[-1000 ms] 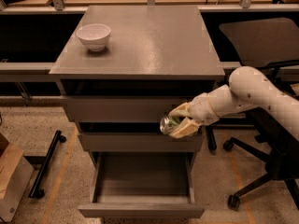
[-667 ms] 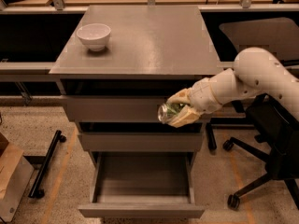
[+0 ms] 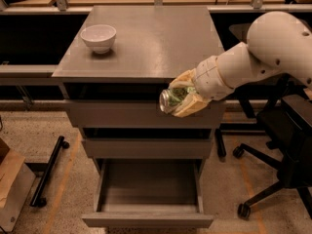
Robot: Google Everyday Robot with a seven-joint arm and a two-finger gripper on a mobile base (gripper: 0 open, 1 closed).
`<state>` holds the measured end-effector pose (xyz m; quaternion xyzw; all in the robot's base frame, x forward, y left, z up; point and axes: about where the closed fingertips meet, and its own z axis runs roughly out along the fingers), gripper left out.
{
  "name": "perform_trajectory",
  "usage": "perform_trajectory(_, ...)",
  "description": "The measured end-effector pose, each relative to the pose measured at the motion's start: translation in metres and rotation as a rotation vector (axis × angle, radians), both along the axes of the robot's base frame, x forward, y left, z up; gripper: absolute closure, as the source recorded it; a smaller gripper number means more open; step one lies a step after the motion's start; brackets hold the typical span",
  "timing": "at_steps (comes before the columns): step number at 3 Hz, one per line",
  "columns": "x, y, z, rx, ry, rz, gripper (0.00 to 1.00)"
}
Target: Pick green can from bottom drawer and place on counter
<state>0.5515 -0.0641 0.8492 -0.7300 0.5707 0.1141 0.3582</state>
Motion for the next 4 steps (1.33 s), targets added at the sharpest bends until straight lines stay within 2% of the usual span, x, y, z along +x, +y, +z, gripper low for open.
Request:
perform_trajectory(1, -0.006, 0.006, -0.013, -0.059, 0.027, -0.014, 1.0)
perform_trajectory(2, 0.013, 0.01, 0.007, -0.141, -0.062, -0.028, 1.0)
perform_trajectory(3, 0.042, 0.003, 0.042, -0.212, -0.181, -0.03, 1.0)
perform_trajectory(4, 0.082, -0.007, 0.075, -0.2, -0.324, -0.018, 1.0)
